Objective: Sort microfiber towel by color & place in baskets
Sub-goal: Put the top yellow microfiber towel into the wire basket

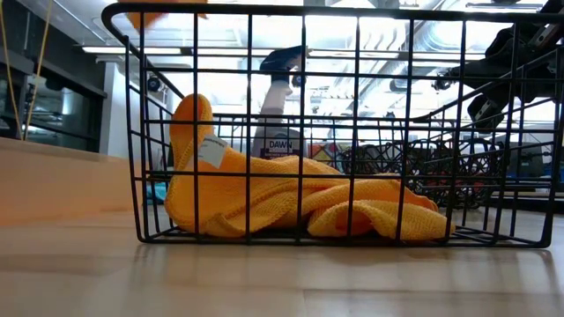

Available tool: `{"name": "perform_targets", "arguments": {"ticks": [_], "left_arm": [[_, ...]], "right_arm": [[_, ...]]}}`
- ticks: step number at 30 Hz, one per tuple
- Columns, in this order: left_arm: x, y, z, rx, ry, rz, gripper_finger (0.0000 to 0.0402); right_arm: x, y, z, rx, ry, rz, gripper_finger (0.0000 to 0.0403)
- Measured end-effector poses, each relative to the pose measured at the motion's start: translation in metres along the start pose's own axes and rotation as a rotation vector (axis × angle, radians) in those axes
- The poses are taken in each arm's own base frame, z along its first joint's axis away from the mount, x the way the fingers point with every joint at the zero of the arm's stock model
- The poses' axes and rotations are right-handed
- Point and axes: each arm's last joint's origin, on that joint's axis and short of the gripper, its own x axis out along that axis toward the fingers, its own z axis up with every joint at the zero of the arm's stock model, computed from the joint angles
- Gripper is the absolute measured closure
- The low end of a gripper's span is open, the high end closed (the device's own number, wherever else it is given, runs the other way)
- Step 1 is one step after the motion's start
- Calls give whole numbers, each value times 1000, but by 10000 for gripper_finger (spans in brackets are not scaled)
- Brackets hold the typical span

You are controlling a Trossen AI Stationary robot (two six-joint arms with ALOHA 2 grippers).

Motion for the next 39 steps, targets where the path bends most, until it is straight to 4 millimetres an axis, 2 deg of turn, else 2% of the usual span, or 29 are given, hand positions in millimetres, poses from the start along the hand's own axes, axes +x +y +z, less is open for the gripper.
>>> {"name": "perform_targets", "arguments": {"ticks": [4,7,10,16,20,25,28,31,35,39], "left_arm": [[23,-35,-30,-111,36,-218,401],[40,-58,-61,-159,110,-296,401],[52,-69,-86,-194,172,-351,401],[62,-75,-129,-230,260,-451,401],[60,-68,-158,-285,309,-422,401],[46,-61,-157,-356,323,-426,401],[31,-58,-156,-329,387,-403,401],[15,-52,-163,-285,463,-307,401],[1,-55,-189,-306,524,-226,401],[-6,-69,-226,-384,566,-195,401]], "right_arm": [[0,0,0,0,0,0,402],[0,0,0,0,0,0,402],[0,0,0,0,0,0,402],[0,0,0,0,0,0,402],[0,0,0,0,0,0,402],[0,0,0,0,0,0,402],[0,0,0,0,0,0,402],[0,0,0,0,0,0,402],[0,0,0,0,0,0,402],[0,0,0,0,0,0,402]]}}
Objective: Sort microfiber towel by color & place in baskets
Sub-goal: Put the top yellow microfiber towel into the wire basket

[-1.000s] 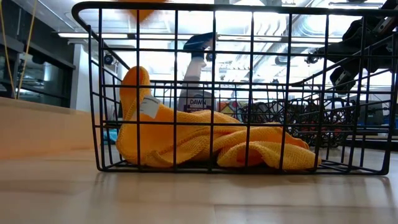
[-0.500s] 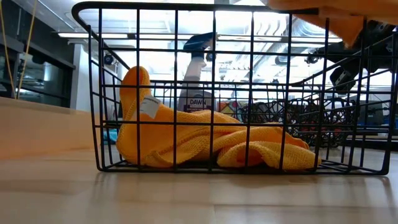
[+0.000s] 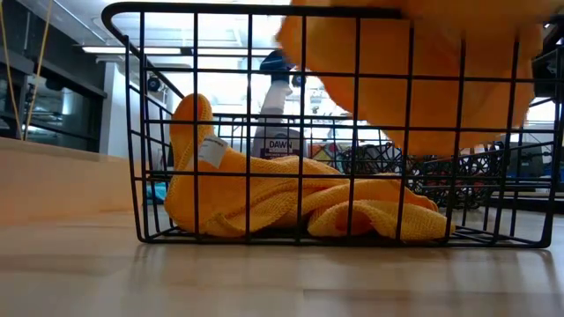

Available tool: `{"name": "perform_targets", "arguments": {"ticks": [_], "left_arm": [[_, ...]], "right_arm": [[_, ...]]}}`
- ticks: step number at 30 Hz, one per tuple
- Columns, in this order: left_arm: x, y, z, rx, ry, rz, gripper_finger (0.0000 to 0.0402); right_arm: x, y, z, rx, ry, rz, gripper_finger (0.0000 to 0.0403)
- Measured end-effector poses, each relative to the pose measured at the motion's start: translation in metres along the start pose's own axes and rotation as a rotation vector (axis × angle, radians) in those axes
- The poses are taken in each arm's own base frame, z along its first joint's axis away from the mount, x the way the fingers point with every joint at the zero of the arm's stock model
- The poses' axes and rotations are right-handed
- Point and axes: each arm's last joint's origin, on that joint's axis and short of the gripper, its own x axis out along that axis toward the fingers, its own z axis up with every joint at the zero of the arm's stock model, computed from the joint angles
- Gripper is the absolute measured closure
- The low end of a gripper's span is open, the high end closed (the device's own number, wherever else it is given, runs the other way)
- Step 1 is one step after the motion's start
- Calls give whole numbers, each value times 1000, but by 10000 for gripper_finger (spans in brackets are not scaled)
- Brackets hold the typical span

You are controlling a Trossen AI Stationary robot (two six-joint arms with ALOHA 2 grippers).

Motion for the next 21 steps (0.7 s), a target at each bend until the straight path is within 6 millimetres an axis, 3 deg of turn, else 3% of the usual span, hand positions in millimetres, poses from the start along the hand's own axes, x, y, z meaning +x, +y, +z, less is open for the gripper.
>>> {"name": "perform_targets", "arguments": {"ticks": [5,8,15,21], "left_arm": [[13,-1,-50,67,311,72,401],[11,-8,-59,199,480,40,401],[22,-13,-68,278,511,-62,401],[42,-9,-100,258,586,-86,400]], "right_arm": [[0,0,0,0,0,0,402],[0,0,0,0,0,0,402],[0,0,0,0,0,0,402],[0,0,0,0,0,0,402]]}}
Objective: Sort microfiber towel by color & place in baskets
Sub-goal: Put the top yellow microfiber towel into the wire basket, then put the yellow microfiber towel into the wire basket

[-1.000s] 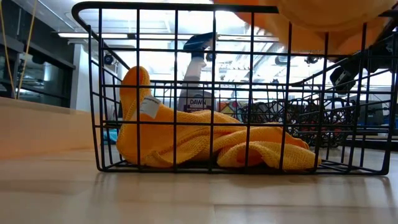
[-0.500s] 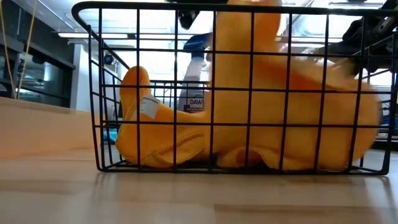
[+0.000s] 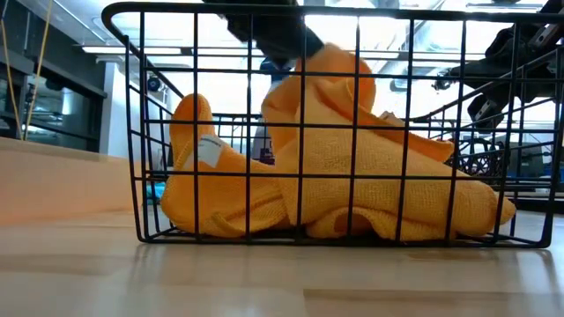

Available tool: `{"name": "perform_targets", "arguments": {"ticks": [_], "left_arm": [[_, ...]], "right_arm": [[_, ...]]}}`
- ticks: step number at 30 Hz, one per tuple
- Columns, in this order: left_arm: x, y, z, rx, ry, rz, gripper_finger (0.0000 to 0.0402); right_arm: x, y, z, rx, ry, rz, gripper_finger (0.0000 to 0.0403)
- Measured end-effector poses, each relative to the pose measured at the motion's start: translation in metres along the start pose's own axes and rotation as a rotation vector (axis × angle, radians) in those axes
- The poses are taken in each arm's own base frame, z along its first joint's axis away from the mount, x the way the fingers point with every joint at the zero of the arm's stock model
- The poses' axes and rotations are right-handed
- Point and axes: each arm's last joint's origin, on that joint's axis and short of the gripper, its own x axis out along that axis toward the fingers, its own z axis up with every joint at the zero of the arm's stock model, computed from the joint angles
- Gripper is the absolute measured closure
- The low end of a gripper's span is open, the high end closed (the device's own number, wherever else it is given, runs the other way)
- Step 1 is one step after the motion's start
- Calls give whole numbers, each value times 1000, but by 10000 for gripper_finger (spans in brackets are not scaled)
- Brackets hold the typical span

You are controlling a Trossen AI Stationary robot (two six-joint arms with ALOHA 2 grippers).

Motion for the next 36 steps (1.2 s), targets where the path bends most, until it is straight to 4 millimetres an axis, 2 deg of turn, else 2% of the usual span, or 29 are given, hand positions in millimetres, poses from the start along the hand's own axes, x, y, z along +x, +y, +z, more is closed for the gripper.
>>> {"name": "perform_targets", "arguments": {"ticks": [5,12,18,21,24,28,30,36], "left_arm": [[8,-1,-1,6,99,-5,373],[-2,3,16,65,167,36,274],[-26,8,43,78,212,70,195],[-41,11,51,43,246,69,175],[-61,18,55,-42,203,22,170],[-88,23,47,-108,78,-13,172],[-98,26,37,-131,-16,9,172],[-129,34,5,-371,-308,99,172]], "right_arm": [[0,0,0,0,0,0,402],[0,0,0,0,0,0,402],[0,0,0,0,-1,0,402],[0,0,0,0,0,0,402],[0,0,0,0,0,0,402],[0,0,0,0,0,0,402],[0,0,0,0,0,0,402],[0,0,0,0,0,0,402]]}}
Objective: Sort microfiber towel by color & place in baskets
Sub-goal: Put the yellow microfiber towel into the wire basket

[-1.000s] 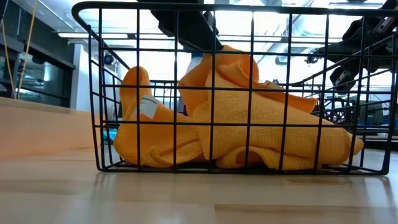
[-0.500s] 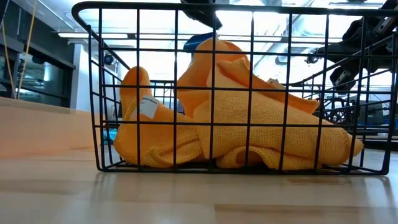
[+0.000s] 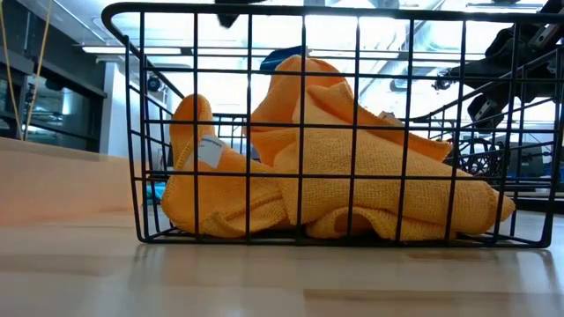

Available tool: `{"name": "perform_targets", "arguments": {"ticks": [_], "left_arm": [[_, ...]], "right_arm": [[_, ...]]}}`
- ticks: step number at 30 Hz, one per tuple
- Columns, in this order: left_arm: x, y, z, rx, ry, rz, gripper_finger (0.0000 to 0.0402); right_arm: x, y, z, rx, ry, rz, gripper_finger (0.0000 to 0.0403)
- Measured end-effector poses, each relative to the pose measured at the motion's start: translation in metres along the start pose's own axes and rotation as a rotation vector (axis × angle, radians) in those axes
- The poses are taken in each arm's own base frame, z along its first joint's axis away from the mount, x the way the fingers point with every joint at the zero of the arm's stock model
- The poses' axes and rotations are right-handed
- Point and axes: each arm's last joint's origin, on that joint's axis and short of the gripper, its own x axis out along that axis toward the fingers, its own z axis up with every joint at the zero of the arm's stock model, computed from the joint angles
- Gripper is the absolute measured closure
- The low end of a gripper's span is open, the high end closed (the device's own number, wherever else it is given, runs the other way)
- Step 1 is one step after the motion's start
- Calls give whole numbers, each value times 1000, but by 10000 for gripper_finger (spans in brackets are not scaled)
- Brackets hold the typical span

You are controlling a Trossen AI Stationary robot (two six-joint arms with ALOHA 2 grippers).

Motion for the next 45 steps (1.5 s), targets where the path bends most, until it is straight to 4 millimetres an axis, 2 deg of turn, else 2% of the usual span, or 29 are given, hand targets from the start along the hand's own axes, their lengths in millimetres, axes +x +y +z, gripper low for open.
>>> {"name": "perform_targets", "arguments": {"ticks": [5,10,15,19,21,24,26,32,36,38,42,45], "left_arm": [[-21,13,-6,-206,-218,210,173],[-34,19,7,-333,-422,293,173],[-50,16,24,-341,-583,239,173],[-61,14,25,-296,-583,254,173],[-68,14,24,-265,-569,282,173],[-80,15,21,-251,-548,362,173],[-87,15,20,-258,-553,407,173],[-110,13,21,-219,-584,467,173],[-123,11,22,-169,-599,477,173],[-129,11,23,-135,-606,484,173],[-140,9,22,-77,-604,489,173],[-150,8,17,-48,-574,476,173]], "right_arm": [[0,0,0,0,-1,0,402],[0,0,3,-147,-54,-52,402],[-4,6,26,168,-366,-78,402],[-11,6,39,337,-627,-180,402],[-11,8,44,408,-673,-142,402],[-2,21,56,374,-507,-31,390],[7,31,67,340,-348,-22,370],[38,58,85,181,386,-104,269],[49,73,76,229,909,-66,199],[51,79,70,270,1106,-67,172],[54,87,53,276,1373,-166,144],[59,90,36,306,1473,-246,142]]}}
